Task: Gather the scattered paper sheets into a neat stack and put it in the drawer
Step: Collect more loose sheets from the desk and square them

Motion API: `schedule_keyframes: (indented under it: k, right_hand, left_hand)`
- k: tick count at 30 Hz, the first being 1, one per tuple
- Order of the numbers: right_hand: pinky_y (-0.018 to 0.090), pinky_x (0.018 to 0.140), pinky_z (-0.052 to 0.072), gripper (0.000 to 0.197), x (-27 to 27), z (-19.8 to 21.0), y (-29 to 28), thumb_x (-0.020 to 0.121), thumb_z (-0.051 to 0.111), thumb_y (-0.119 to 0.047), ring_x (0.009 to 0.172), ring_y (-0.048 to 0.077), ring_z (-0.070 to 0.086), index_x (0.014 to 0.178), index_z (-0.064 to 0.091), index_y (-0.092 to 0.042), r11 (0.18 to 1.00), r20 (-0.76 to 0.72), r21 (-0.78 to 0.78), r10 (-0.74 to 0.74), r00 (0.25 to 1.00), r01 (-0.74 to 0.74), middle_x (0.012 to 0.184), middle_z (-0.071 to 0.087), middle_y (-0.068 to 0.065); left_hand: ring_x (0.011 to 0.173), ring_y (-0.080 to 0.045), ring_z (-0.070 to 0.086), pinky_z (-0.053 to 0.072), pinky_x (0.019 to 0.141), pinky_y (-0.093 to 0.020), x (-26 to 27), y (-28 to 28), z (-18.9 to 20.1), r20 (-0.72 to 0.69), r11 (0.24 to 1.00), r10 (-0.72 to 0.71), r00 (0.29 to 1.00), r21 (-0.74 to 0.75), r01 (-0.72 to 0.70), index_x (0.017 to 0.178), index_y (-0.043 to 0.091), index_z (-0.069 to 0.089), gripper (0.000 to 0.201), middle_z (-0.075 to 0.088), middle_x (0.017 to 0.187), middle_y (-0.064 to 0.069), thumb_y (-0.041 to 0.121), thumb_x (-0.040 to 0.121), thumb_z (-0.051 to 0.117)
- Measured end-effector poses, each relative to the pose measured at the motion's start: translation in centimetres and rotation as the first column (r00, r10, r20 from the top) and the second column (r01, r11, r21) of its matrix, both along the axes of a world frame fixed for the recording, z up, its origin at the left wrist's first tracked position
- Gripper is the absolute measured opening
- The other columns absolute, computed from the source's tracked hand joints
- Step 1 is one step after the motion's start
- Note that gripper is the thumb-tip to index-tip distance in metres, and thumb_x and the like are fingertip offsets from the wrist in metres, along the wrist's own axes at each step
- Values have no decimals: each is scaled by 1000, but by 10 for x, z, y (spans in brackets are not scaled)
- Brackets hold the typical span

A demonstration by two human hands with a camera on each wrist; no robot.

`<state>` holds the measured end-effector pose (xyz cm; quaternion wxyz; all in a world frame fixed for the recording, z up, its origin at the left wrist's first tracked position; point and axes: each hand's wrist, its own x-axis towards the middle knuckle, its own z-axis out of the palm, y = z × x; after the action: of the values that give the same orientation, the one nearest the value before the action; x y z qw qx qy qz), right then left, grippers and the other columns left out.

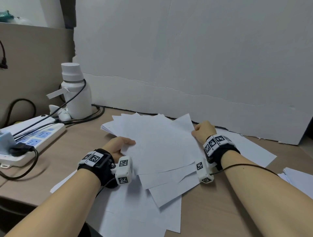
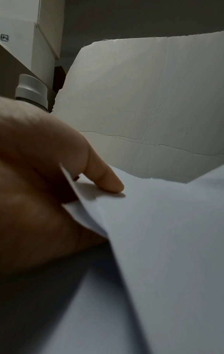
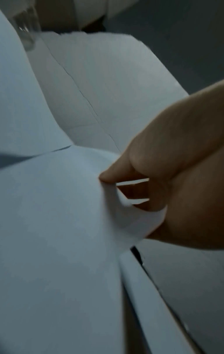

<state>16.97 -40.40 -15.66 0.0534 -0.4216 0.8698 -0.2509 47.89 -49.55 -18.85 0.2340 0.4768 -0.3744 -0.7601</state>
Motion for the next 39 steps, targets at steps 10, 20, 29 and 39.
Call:
schedule_keyframes:
  k: [10, 20, 29, 39]
  right_hand:
    - [30, 65, 36, 34, 11, 10, 8, 96, 51, -19, 76, 25, 44, 63, 57, -14, 880, -57, -469, -119, 991, 79, 78, 52, 9]
    - [35, 75, 48, 12, 12, 1, 14, 94, 46, -11, 82, 24, 48, 83, 48, -8, 926, 441, -197, -211, 872, 323, 90, 51, 14]
    - [26, 49, 28, 32, 50, 13, 28, 87, 52, -7, 53, 22, 38, 63, 32, -12, 758, 538, -409, -250, 805, 509, 61, 40, 2]
    - [20, 42, 24, 22, 46, 5, 60, 91, 51, -3, 46, 14, 31, 70, 47, -8, 984, 889, 150, -177, 422, 97, 48, 44, 6]
  left_hand:
    - [73, -36, 74, 61, 64, -48, 1, -2, -1, -38, 999, 49, 998, 13, -48, 119, -4, 63, 27, 75, 100, -22, 7, 94, 59]
    - [65, -35, 69, 57, 53, -44, -8, 4, 1, 16, 999, 44, 999, 22, -44, 122, 3, 61, 29, 67, 108, -18, 16, 96, 63]
    - [110, -42, 66, 51, 93, -64, -33, -30, -41, 121, 985, 173, 977, -23, -171, 114, -6, 62, 37, 68, 119, -25, 1, 79, 71]
    - [76, -33, 62, 51, 91, -44, -38, 27, 14, -113, 991, 131, 985, 56, -125, 99, 1, 61, 18, 68, 82, -18, 18, 97, 57]
